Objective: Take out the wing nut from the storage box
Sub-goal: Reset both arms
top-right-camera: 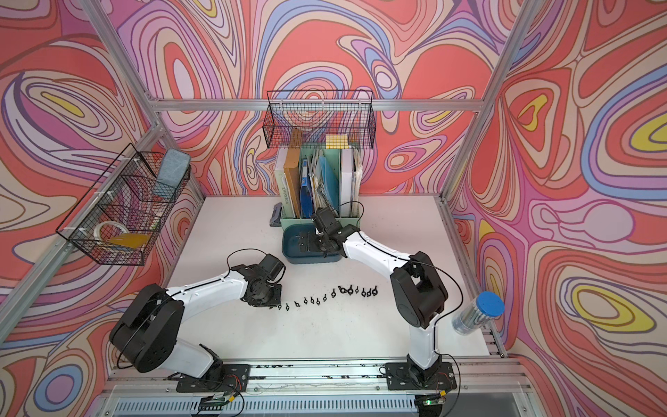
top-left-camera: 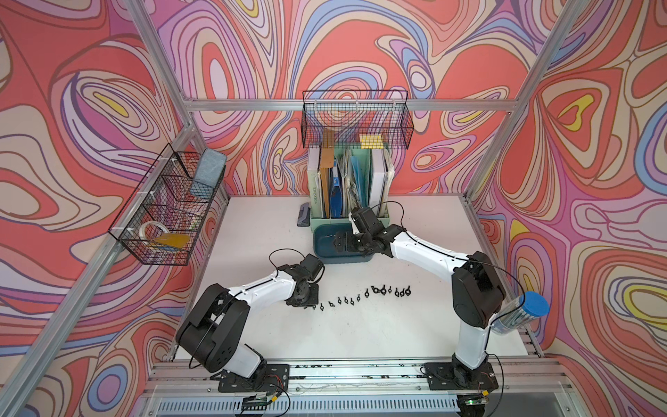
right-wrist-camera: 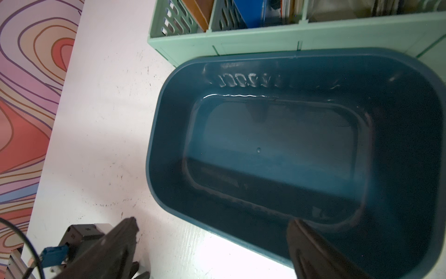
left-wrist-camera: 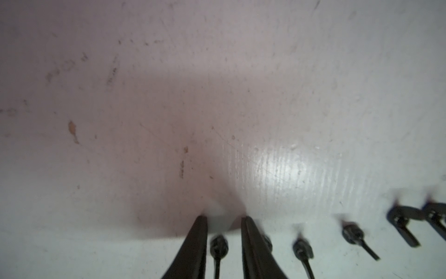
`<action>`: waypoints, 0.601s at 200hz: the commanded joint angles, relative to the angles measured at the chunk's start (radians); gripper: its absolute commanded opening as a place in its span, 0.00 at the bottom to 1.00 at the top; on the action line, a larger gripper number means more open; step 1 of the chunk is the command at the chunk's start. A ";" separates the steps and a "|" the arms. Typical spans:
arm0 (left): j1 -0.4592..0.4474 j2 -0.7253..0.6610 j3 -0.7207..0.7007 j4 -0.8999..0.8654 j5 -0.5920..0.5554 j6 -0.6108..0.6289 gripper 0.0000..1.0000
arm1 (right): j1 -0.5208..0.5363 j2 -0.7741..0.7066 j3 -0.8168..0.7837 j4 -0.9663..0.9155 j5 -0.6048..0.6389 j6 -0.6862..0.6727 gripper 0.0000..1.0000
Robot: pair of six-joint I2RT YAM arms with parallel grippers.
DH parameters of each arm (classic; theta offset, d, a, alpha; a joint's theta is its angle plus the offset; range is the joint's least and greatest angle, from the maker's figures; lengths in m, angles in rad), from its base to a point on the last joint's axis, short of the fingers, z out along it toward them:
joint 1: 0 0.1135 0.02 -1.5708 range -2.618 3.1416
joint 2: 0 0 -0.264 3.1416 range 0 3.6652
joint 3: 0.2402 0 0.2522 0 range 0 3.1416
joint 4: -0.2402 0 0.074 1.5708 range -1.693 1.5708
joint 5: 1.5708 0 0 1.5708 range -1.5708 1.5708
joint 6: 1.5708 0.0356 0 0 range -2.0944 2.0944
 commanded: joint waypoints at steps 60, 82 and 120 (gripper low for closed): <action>0.064 -0.101 0.183 -0.139 -0.091 0.051 0.70 | -0.065 -0.181 -0.098 -0.035 0.228 0.008 0.98; 0.146 -0.112 0.241 -0.150 -0.077 0.067 0.89 | -0.095 -0.231 -0.157 -0.019 0.324 -0.004 0.98; 0.313 -0.103 0.306 -0.127 -0.086 0.082 0.99 | -0.113 -0.335 -0.333 0.165 0.504 -0.152 0.98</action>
